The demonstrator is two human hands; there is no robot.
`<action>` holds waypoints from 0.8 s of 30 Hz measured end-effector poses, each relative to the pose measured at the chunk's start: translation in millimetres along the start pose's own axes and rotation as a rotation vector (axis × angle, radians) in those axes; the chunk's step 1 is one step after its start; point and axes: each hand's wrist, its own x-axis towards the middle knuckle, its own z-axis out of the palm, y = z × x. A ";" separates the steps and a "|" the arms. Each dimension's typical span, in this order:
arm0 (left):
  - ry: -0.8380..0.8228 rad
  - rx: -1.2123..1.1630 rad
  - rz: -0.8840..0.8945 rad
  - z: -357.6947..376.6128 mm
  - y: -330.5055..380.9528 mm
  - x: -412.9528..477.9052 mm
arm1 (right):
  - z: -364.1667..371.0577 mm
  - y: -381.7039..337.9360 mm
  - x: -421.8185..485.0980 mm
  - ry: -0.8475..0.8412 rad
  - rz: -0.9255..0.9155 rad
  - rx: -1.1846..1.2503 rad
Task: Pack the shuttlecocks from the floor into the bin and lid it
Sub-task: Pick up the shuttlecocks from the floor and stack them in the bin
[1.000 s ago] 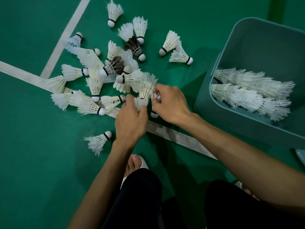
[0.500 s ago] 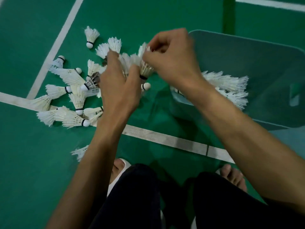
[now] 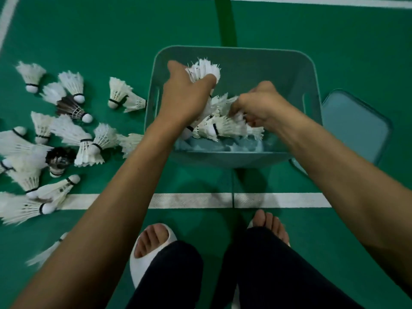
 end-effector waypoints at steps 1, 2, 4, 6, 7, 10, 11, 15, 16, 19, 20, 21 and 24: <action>-0.030 -0.015 -0.037 4.3 -1.6 4.8 | 4.9 3.1 0.5 -0.055 0.027 -0.011; -0.054 -0.034 -0.074 7.4 -3.3 8.8 | 11.1 4.8 0.5 -0.104 0.048 -0.028; -0.067 -0.070 -0.131 10.8 -6.8 15.1 | 25.1 6.2 2.6 -0.188 0.058 -0.079; -0.032 -0.121 -0.151 10.9 -11.1 19.7 | 40.9 4.5 7.8 -0.266 0.048 -0.129; -0.009 -0.148 -0.156 10.1 -12.5 20.8 | 48.4 3.6 10.5 -0.294 0.042 -0.165; 0.015 -0.177 -0.160 7.8 -16.6 24.9 | 69.0 -0.2 15.1 -0.341 -0.002 -0.273; 0.006 -0.168 -0.165 7.5 -17.6 26.1 | 74.4 -0.5 16.3 -0.356 -0.010 -0.286; 0.000 -0.166 -0.210 9.9 -22.4 34.3 | 96.0 3.7 21.3 -0.419 -0.017 -0.340; 0.003 -0.166 -0.220 11.0 -23.6 36.4 | 100.0 4.3 21.6 -0.407 -0.043 -0.407; -0.020 -0.142 -0.235 14.2 -25.4 41.1 | 105.3 3.7 24.2 -0.339 -0.080 -0.543; -0.028 -0.132 -0.234 15.3 -25.5 42.1 | 105.5 3.5 24.5 -0.352 -0.079 -0.555; -0.033 -0.123 -0.233 16.1 -25.5 42.7 | 104.5 3.0 26.8 -0.365 -0.109 -0.608; -0.039 -0.105 -0.227 16.6 -24.5 42.6 | 92.7 -2.3 26.6 -0.420 -0.059 -0.511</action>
